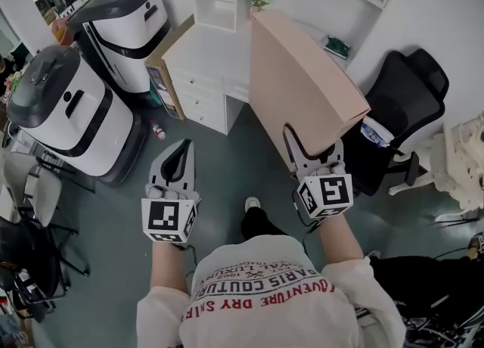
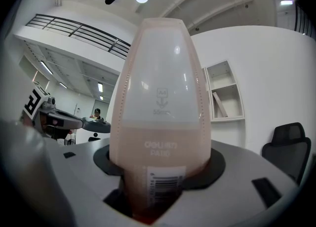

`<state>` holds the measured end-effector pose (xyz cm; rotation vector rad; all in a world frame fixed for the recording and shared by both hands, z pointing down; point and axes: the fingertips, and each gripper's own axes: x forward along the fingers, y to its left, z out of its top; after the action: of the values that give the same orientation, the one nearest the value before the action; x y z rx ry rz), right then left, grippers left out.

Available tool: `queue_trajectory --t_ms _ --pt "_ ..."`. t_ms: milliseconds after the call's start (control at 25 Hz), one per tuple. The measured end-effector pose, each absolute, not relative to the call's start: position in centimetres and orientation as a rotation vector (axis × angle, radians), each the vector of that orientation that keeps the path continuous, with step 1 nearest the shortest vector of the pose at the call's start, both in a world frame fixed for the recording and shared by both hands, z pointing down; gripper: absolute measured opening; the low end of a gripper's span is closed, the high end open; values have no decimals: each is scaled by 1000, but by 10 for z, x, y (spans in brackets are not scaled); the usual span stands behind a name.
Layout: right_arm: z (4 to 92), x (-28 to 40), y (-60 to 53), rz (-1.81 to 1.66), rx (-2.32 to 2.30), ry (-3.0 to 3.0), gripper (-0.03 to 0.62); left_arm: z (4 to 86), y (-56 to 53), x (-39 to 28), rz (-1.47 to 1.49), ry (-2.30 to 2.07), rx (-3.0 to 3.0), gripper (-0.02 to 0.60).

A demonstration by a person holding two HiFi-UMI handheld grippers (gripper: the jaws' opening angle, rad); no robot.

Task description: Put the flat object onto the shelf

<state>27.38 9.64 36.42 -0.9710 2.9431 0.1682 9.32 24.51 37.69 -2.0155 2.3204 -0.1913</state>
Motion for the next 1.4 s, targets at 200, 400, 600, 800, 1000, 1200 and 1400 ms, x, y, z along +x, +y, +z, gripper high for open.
queue_trajectory --t_ms 200,400,600,800,1000,1200,1400 --pt "373 239 50 158 -930 2954 302 381 201 65 -200 2335 -1994 18" --pt "367 201 -15 129 -905 2942 302 369 140 30 -199 2329 -1967 18" --pt "356 171 -87 146 -893 2922 301 355 68 -2 -184 2320 -1930 18" --pt "358 153 -145 130 -888 2932 302 355 5 -20 -175 2294 -1948 18" --pt "361 144 -190 141 -976 2916 301 359 -45 -38 -180 2245 -2005 18" --pt "358 129 -223 157 -1103 2883 301 361 -92 -66 -146 2160 -2100 18" --pt "344 103 -254 193 -1267 2835 301 343 -144 -99 -134 2005 -2202 18"
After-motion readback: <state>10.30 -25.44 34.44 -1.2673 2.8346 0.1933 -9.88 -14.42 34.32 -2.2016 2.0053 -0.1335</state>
